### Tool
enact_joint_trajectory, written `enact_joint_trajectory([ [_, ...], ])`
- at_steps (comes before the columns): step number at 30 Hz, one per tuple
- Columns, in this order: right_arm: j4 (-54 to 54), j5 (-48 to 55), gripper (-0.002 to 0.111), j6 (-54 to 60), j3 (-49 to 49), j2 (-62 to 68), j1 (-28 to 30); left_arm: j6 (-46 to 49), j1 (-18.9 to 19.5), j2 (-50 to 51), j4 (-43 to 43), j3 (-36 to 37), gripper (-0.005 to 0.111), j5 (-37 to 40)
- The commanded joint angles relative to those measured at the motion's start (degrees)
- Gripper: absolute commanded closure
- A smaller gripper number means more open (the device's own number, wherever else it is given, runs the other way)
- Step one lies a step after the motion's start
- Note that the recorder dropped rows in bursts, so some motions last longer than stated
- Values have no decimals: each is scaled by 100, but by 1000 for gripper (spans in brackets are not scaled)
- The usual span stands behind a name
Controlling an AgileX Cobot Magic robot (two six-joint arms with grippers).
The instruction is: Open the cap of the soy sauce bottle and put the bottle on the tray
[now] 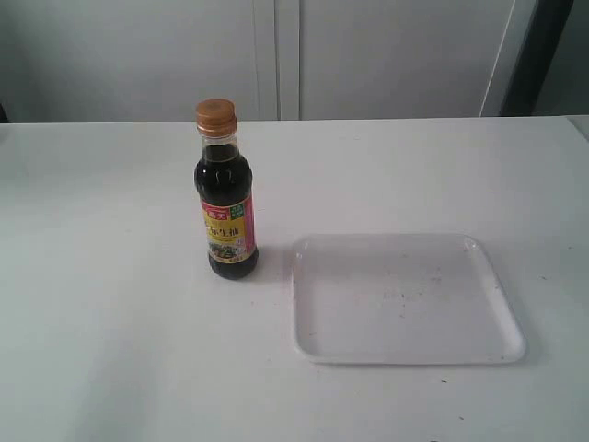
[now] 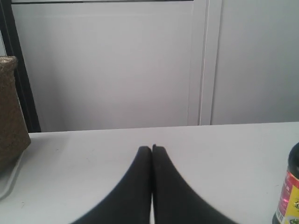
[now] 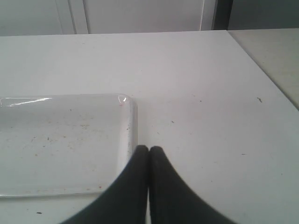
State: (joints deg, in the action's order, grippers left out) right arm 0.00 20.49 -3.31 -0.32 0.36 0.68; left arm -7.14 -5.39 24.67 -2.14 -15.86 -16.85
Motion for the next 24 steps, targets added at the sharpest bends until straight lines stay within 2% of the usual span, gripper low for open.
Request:
enact_joint_trajectory([
  [1, -38, -38, 108, -4, 32, -36, -10, -654, -21, 701, -679, -238, 107, -470],
  [5, -38, -38, 108, -4, 32, -36, -10, -1182, -21, 1299, -1340, -355, 107, -1182],
  [15, -38, -38, 108, -4, 32, -36, -10, -1915, -21, 2579, -2676, -656, 107, -2018],
  [19, -38, -38, 108, -4, 32, -36, -10, -2592, -21, 3082, -3547, -758, 107, -2834],
  [24, -38, -38, 108, -4, 32, -36, -10, -2904, -21, 3588, -3914, -841, 107, -3455],
])
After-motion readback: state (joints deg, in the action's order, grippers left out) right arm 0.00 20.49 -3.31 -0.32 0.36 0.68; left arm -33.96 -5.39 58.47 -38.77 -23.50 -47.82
